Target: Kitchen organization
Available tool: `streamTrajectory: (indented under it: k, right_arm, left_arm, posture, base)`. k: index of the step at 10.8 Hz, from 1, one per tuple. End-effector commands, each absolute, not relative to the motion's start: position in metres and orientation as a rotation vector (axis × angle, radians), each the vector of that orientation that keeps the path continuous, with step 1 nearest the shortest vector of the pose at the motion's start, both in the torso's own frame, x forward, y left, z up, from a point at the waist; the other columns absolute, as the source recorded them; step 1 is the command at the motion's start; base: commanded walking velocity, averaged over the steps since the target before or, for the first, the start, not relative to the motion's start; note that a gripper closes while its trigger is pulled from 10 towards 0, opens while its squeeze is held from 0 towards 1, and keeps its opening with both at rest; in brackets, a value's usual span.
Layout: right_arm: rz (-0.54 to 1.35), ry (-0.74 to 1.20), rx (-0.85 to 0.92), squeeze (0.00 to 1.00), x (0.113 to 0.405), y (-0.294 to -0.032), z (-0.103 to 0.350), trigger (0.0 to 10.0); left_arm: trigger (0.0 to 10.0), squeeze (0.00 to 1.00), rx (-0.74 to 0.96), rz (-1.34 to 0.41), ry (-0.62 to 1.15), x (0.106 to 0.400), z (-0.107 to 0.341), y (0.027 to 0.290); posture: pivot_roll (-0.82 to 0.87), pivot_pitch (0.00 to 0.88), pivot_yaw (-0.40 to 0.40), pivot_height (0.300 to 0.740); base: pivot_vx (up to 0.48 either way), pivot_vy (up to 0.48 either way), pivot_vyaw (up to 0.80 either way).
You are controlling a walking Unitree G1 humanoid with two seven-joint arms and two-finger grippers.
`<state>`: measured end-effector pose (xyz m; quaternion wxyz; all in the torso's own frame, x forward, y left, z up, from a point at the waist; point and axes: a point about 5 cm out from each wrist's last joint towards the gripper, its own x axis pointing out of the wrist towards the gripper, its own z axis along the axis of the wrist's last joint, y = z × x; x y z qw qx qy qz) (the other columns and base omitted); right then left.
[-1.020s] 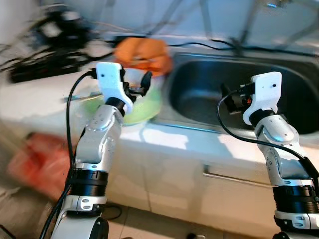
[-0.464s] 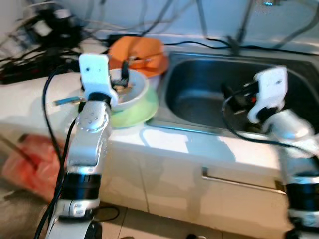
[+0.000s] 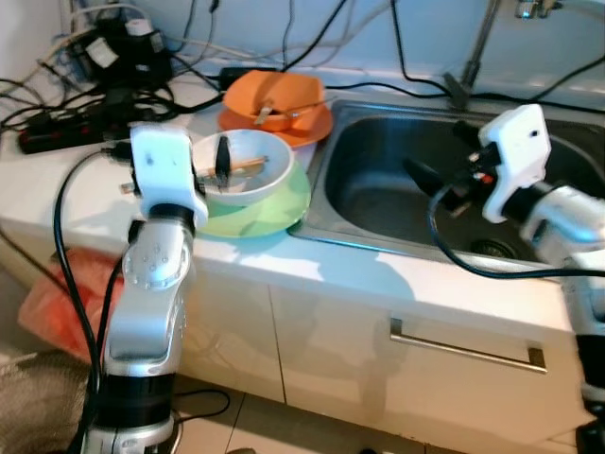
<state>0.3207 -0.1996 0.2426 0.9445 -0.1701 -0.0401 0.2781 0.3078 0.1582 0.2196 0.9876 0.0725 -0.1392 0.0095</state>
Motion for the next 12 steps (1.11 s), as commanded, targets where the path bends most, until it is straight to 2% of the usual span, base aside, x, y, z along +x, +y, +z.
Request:
streamTrajectory:
  k: [1, 2, 4, 5, 8, 12]
  right_arm:
    - [0.646, -0.078, -0.365, 0.0, 0.318, -0.194, 0.245, 10.0]
    - [0.71, -0.055, -0.358, 0.0, 0.314, -0.189, 0.241, 10.0]
    - [0.772, -0.082, -0.362, 0.0, 0.31, -0.178, 0.236, 10.0]
    - [0.795, -0.078, -0.365, 0.0, 0.31, -0.172, 0.231, 10.0]
    - [0.795, -0.071, -0.357, 0.0, 0.31, -0.169, 0.225, 10.0]
    - [0.76, -0.097, -0.347, 0.0, 0.312, -0.169, 0.229, 10.0]
  left_arm:
    - [10.0, 0.0, 0.18, -0.025, -0.357, 0.301, 0.232, 0.154]
    - [10.0, 0.0, 0.216, -0.021, -0.364, 0.287, 0.229, 0.156]
    - [10.0, 0.0, 0.238, -0.001, -0.319, 0.283, 0.217, 0.161]
    - [10.0, 0.0, 0.22, -0.009, -0.348, 0.284, 0.221, 0.156]
    - [10.0, 0.0, 0.238, -0.014, -0.365, 0.281, 0.226, 0.156]
    - [10.0, 0.0, 0.232, 0.048, -0.283, 0.282, 0.215, 0.172]
  posture:
    - [0.13, 0.0, 0.043, 0.74]
    - [0.14, 0.0, 0.041, 0.74]
    - [0.15, 0.0, 0.038, 0.74]
    - [0.15, 0.0, 0.039, 0.74]
    - [0.15, 0.0, 0.041, 0.74]
    - [0.15, 0.0, 0.043, 0.74]
  base:
    - [0.0, 0.0, 0.0]
    - [0.0, 0.0, 0.0]
    - [0.0, 0.0, 0.0]
    - [0.0, 0.0, 0.47]
    - [0.0, 0.0, 0.72]
    - [0.0, 0.0, 0.0]
